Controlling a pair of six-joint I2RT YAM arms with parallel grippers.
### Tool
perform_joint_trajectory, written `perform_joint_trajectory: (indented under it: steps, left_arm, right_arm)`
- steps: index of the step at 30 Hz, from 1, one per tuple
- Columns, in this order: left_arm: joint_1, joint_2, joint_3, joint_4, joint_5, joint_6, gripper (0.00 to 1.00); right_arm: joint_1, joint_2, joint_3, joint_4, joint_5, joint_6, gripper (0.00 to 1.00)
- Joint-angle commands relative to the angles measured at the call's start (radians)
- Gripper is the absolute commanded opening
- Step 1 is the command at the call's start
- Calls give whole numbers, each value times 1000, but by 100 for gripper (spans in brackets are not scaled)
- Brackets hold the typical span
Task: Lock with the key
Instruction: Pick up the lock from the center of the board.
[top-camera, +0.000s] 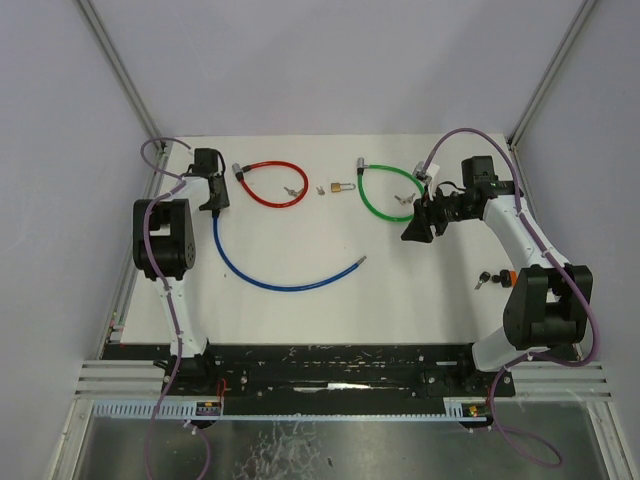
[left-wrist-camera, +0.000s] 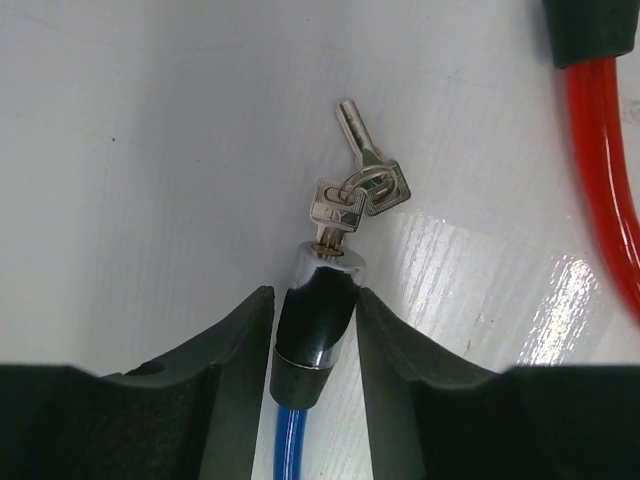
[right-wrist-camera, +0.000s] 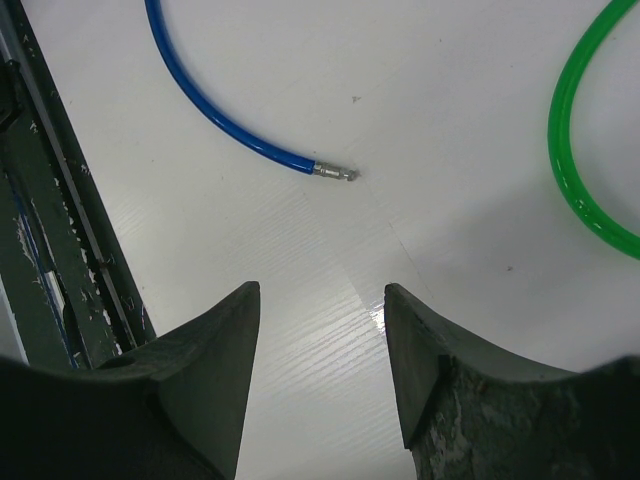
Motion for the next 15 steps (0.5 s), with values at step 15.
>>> perform_joint_trajectory:
  steps: [15]
  left_arm:
    - [-100,-351,-107,-8,-39,13,0]
  right_arm:
    - [5,-20,18,-7,-70,-11,58]
